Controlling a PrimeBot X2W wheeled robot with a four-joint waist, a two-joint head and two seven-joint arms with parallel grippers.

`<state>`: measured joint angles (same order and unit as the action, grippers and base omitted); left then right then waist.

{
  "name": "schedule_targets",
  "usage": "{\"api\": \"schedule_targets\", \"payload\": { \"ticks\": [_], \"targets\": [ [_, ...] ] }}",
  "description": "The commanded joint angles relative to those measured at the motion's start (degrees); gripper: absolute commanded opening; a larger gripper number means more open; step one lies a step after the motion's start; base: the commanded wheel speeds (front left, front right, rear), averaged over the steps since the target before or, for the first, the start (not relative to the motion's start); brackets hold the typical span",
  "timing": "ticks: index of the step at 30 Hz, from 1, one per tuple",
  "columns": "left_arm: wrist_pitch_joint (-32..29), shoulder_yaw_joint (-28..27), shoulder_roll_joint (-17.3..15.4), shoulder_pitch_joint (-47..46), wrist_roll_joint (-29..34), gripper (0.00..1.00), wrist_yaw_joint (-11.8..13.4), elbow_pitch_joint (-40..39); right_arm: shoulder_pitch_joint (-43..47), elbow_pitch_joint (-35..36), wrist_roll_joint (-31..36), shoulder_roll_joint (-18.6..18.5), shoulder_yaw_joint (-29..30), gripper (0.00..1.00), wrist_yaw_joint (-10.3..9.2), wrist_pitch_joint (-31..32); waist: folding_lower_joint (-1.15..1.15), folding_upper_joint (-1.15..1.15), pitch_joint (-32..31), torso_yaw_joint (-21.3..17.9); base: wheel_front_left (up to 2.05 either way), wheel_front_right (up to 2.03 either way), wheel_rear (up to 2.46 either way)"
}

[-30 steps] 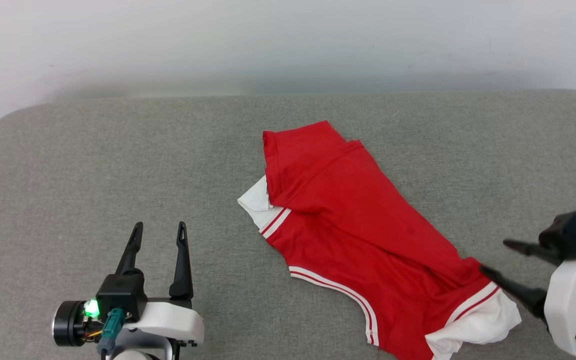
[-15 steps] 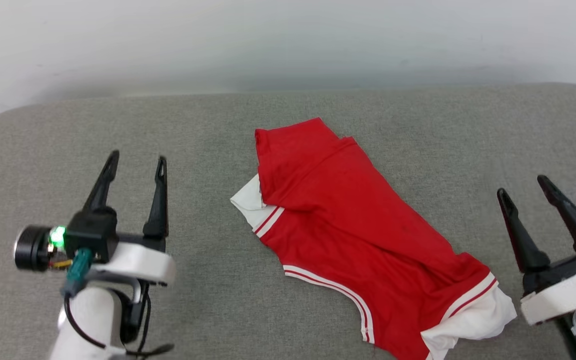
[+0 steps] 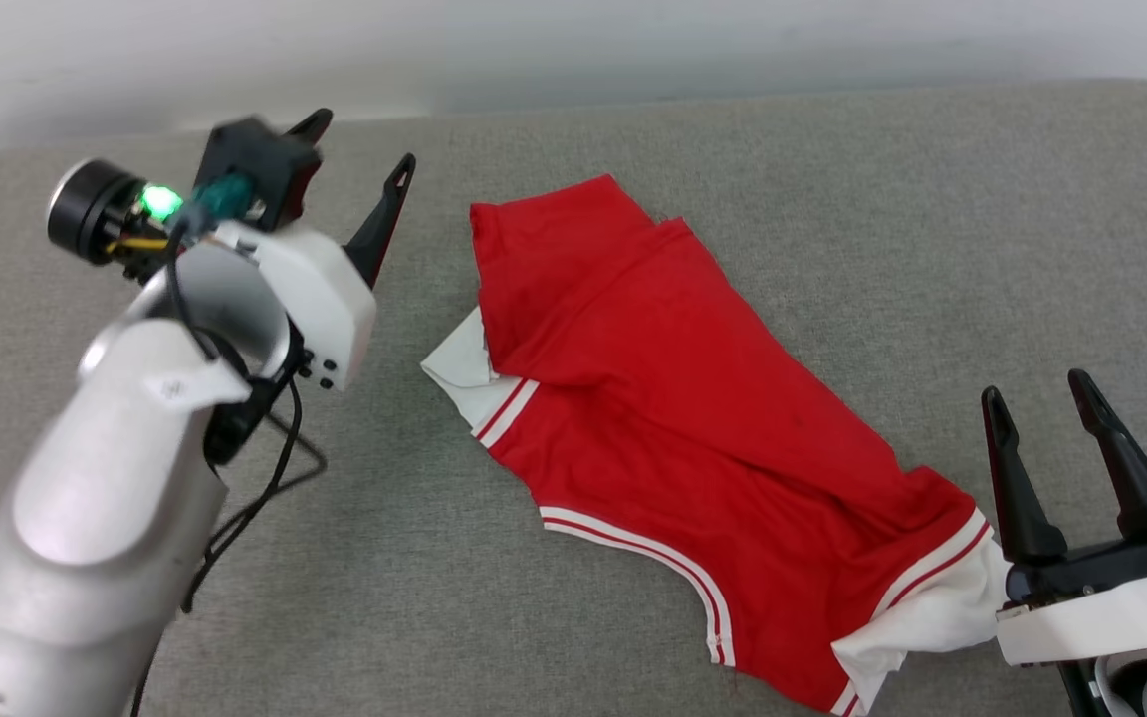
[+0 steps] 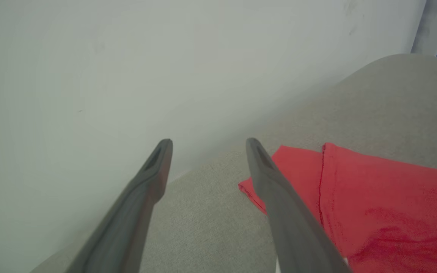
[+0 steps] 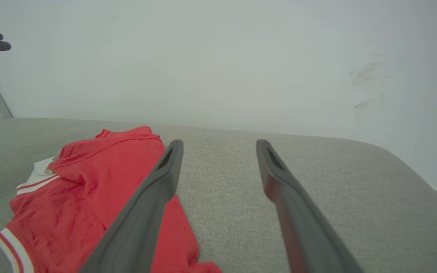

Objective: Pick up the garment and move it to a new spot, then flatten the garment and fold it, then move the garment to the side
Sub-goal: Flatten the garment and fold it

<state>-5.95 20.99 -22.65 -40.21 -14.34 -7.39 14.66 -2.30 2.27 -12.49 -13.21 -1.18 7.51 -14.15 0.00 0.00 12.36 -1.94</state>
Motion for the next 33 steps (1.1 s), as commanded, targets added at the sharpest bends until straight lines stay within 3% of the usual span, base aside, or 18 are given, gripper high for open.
{"api": "schedule_targets", "payload": {
  "ticks": [1, 8, 12, 20, 22, 23, 24, 28, 33],
  "targets": [
    [-5.1, 3.6, -2.4, -3.2, -4.0, 1.0, 0.0, 0.1, -0.9, 0.4, 0.3, 0.5, 0.1, 1.0, -0.04, -0.4, 0.0, 0.0, 1.6, -0.8, 0.0, 0.0, 0.0],
    [-25.9, 21.4, -10.4, -13.0, -20.2, 1.0, 0.0, -2.7, -3.5, 0.9, 1.9, 1.2, -0.7, 1.0, -0.03, -0.9, 0.0, 0.0, 5.6, -2.7, 0.0, 0.0, 0.0],
    [-34.5, 29.5, -13.0, -17.3, -27.5, 1.0, 0.0, -3.7, -4.9, 0.8, 2.4, 1.5, -1.2, 1.0, -0.04, -1.0, 0.0, 0.0, 7.9, -3.8, 0.0, 0.0, 0.0],
    [-40.5, 41.0, -15.9, -22.3, -34.6, 1.0, 0.0, -1.0, -7.8, 1.0, 2.9, 2.5, -2.2, 1.0, -0.04, -1.1, 0.0, 0.0, 11.9, -6.2, 0.0, 0.0, 0.0],
    [-41.0, 46.6, -16.6, -22.2, -36.6, 1.0, 0.0, 1.6, -8.5, 1.2, 3.1, 3.2, -2.5, 1.0, -0.04, -1.1, 0.0, 0.0, 12.8, -7.1, 0.0, 0.0, 0.0],
    [-41.5, 48.1, -16.9, -21.9, -37.0, 0.97, 0.0, 2.2, -8.4, 1.1, 3.2, 3.3, -2.5, 1.0, -0.04, -1.1, 0.0, 0.0, 12.8, -7.2, 0.0, 0.0, 0.0],
    [-41.5, 49.1, -17.1, -21.9, -37.4, 0.0, 0.0, 2.5, -8.4, 1.1, 3.1, 3.3, -2.4, 1.0, -0.04, -1.1, 0.0, 0.0, 12.8, -7.3, 0.0, 0.0, 0.0],
    [-38.5, 50.9, -17.7, -22.9, -38.6, 0.0, 0.0, 2.8, -8.0, 0.9, 3.4, 3.6, -1.7, 1.0, -0.03, -1.1, 0.0, 0.0, 11.9, -6.8, 0.0, 0.0, 0.0],
    [-28.1, 50.8, -18.3, -23.5, -41.0, 0.0, 0.0, -1.0, -5.8, 0.2, 3.3, 3.2, -1.0, 1.0, -0.04, -1.1, 0.0, 0.0, 6.8, -3.7, 0.0, 0.0, 0.0]
  ]
}}
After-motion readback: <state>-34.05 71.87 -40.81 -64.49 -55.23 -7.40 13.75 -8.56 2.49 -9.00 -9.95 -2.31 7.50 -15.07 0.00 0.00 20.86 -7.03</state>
